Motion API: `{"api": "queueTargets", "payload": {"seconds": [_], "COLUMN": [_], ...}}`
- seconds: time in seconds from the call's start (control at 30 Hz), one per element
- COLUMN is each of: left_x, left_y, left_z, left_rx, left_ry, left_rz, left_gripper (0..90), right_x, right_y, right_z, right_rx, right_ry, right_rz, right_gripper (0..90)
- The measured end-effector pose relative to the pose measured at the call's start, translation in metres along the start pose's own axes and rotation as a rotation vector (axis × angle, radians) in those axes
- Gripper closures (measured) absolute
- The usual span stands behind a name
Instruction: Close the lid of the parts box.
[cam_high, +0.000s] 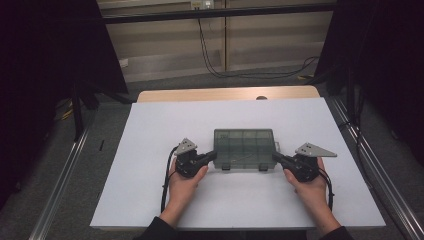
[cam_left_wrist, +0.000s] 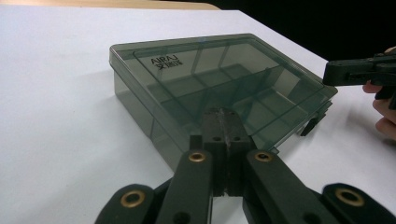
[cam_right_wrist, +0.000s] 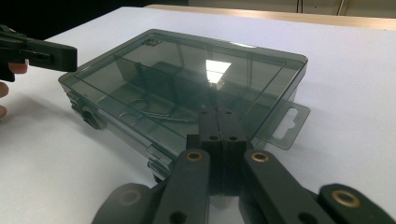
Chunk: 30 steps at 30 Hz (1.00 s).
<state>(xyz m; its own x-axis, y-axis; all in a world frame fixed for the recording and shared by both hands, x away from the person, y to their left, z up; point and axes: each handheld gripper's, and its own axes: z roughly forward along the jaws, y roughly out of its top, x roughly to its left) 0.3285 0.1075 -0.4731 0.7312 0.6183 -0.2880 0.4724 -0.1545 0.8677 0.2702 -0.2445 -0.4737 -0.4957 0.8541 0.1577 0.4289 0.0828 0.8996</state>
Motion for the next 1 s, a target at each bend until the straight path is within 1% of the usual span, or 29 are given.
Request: {"api": "queueTargets", "payload": {"seconds": [0.03, 0.1, 0.2, 0.27, 0.33, 0.37, 0.43, 0.5, 0.53, 0.57, 0.63, 0.67, 0.7, 0.77, 0.83, 0.9, 0.93, 0.97, 1.0], "left_x": [-0.001, -0.001, -0.001, -0.001, -0.001, -0.001, -0.001, -0.001, -0.001, -0.001, -0.001, -0.001, 0.000, 0.000, 0.000, 0.000, 0.001, 0.000, 0.001], "left_y": [0.000, 0.000, 0.000, -0.001, -0.001, -0.001, -0.001, 0.000, 0.000, 0.000, 0.000, 0.000, 0.000, 0.000, 0.000, 0.000, 0.000, 0.000, 0.000], "left_z": [0.000, 0.000, 0.000, 0.000, 0.000, 0.000, 0.000, 0.000, 0.000, 0.000, 0.000, -0.001, 0.000, 0.000, 0.000, 0.000, 0.000, 0.000, 0.000], "left_rx": [0.001, 0.004, 0.000, -0.002, -0.006, -0.005, -0.005, -0.001, -0.001, -0.002, 0.001, 0.002, 0.000, 0.001, 0.001, -0.001, -0.004, -0.003, -0.004], "left_ry": [0.015, 0.021, 0.013, 0.012, 0.017, 0.007, 0.008, 0.013, 0.012, 0.012, 0.017, 0.017, 0.011, 0.008, 0.009, 0.011, 0.003, 0.014, 0.015], "left_rz": [0.002, 0.003, -0.002, 0.000, 0.001, 0.003, 0.005, 0.003, 0.002, 0.000, -0.002, 0.000, -0.002, -0.002, 0.000, -0.005, -0.007, -0.008, -0.008], "left_gripper": [90.0, 90.0, 90.0, 90.0, 90.0, 90.0, 90.0, 90.0, 90.0, 90.0, 90.0, 90.0, 90.0, 90.0, 90.0, 90.0, 90.0, 90.0, 90.0], "right_x": [-0.001, -0.001, -0.001, -0.001, -0.001, -0.002, -0.004, -0.005, -0.006, -0.007, -0.010, -0.012, -0.013, -0.016, -0.018, -0.021, -0.022, -0.024, -0.025], "right_y": [0.000, -0.001, -0.002, -0.002, -0.002, -0.003, -0.003, -0.002, -0.001, 0.000, 0.000, 0.001, 0.001, 0.000, 0.000, 0.000, -0.001, -0.001, -0.002], "right_z": [0.000, -0.001, -0.001, -0.001, -0.002, -0.004, -0.007, -0.012, -0.014, -0.017, -0.023, -0.026, -0.027, -0.032, -0.037, -0.042, -0.044, -0.048, -0.050], "right_rx": [-0.003, -0.007, -0.014, -0.015, -0.014, -0.022, -0.040, -0.051, -0.065, -0.070, -0.082, -0.086, -0.085, -0.095, -0.097, -0.103, -0.111, -0.115, -0.121], "right_ry": [-0.001, 0.002, -0.004, -0.006, -0.010, -0.001, 0.017, 0.018, 0.015, 0.002, -0.002, 0.003, 0.006, 0.004, -0.018, -0.031, -0.025, -0.014, -0.017], "right_rz": [-0.003, 0.005, 0.003, 0.013, 0.012, 0.014, 0.027, 0.031, 0.029, 0.019, 0.024, 0.029, 0.031, 0.043, 0.044, 0.047, 0.044, 0.044, 0.042], "right_gripper": [90.0, 90.0, 90.0, 90.0, 90.0, 88.7, 82.7, 76.9, 73.8, 71.4, 63.0, 58.3, 53.2, 37.2, 20.0, 5.5, 1.1, 0.0, 0.0]}}
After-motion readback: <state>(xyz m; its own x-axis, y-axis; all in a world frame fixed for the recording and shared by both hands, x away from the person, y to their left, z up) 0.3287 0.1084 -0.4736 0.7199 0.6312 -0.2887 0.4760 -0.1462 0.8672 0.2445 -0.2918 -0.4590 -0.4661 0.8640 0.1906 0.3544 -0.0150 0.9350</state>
